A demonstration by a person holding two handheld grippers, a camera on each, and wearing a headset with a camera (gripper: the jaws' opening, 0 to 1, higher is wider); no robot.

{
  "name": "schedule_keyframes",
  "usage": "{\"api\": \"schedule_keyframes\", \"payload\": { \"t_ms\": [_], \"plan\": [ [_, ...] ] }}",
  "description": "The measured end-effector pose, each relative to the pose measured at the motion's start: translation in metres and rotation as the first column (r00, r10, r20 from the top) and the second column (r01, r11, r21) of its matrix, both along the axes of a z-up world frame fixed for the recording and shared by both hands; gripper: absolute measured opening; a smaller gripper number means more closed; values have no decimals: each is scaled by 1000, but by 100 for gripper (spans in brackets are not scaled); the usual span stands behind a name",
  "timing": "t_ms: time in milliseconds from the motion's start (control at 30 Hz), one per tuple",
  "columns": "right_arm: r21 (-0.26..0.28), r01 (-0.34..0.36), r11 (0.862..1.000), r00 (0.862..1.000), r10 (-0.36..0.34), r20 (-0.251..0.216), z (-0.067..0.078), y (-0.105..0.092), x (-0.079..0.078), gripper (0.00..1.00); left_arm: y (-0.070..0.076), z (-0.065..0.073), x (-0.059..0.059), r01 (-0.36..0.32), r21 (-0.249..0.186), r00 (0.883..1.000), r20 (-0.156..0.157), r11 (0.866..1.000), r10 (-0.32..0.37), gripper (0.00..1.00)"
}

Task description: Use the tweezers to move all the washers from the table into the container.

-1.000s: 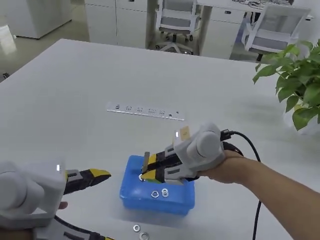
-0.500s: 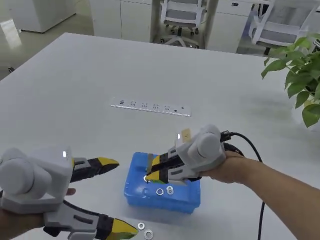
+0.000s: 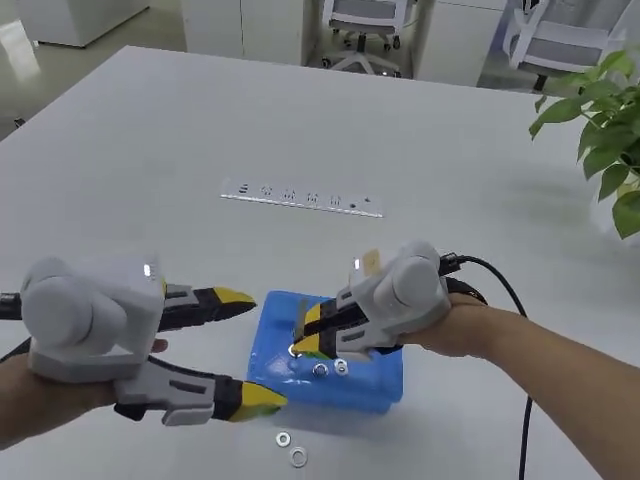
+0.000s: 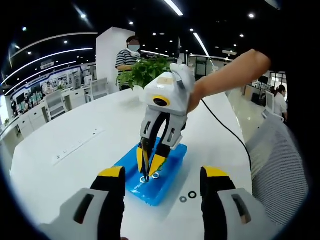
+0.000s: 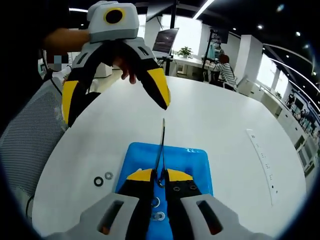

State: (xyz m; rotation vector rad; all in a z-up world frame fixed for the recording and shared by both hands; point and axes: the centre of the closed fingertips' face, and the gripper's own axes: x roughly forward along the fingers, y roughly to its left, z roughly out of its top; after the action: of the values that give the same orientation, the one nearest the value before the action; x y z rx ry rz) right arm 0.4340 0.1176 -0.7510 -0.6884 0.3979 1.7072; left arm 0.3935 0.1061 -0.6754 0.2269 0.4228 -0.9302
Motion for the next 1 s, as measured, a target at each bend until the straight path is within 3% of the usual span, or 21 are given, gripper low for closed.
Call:
{"api": "schedule_keyframes", "payload": {
  "t_ms": [433,600,1000],
  "plan": [
    [-19,-2,1000,1000,2,-15,-12,-7,-4,9,6,-11,25,23,39,999,27,999,-24,29],
    [-25,-9,1000,1000,8,-23,-16,-8,-7,9,5,-15,35,24,55,999,37,998,-26,24],
    [-21,-14,1000,1000,14,-22,-16,-8,-8,9,-12,-24,41,74,63,997,27,995,-76,14]
  ]
}}
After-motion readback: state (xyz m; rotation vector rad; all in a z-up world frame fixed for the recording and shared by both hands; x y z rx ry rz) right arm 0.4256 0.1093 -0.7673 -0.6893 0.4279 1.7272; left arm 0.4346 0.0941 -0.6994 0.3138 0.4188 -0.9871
